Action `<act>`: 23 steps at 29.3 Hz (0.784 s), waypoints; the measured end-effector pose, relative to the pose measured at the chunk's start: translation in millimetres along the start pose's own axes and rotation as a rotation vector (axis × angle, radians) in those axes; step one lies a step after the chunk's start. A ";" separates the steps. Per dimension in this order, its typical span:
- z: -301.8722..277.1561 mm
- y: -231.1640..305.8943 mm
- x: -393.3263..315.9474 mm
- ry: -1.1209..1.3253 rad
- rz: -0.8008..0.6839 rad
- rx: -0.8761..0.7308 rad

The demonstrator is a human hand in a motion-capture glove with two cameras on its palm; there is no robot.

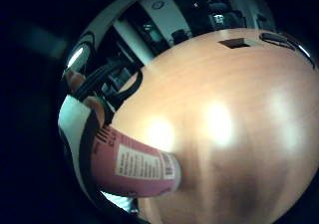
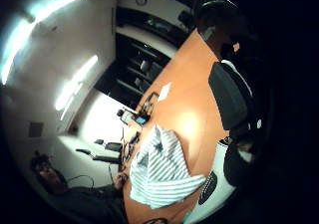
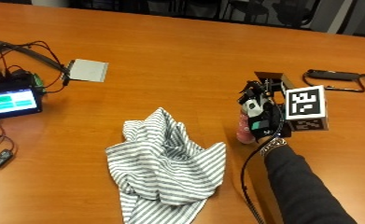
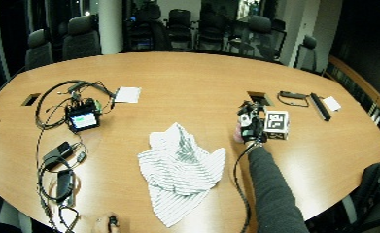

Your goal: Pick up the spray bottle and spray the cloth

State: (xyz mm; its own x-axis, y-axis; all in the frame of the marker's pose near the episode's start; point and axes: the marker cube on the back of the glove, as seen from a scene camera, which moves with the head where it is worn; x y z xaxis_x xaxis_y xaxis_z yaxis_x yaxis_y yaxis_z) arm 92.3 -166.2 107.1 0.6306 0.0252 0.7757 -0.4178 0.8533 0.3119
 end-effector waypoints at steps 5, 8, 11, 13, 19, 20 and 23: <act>6.4 14.8 -39.9 -0.084 -0.047 -0.283; 3.7 15.7 -68.3 -0.075 -0.093 -0.436; 1.2 18.0 -99.4 0.006 -0.135 -0.591; 2.4 22.2 -117.1 0.114 -0.153 -0.713; 8.4 51.9 -137.5 0.476 -0.167 -1.065; 9.7 58.7 -137.3 0.514 -0.157 -1.114; 18.4 77.6 -134.7 0.615 -0.130 -1.240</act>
State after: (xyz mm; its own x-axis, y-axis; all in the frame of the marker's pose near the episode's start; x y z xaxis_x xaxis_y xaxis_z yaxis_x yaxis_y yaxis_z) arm -37.1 -113.0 36.8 0.9383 -0.1431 0.3149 0.3083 0.7588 -0.5737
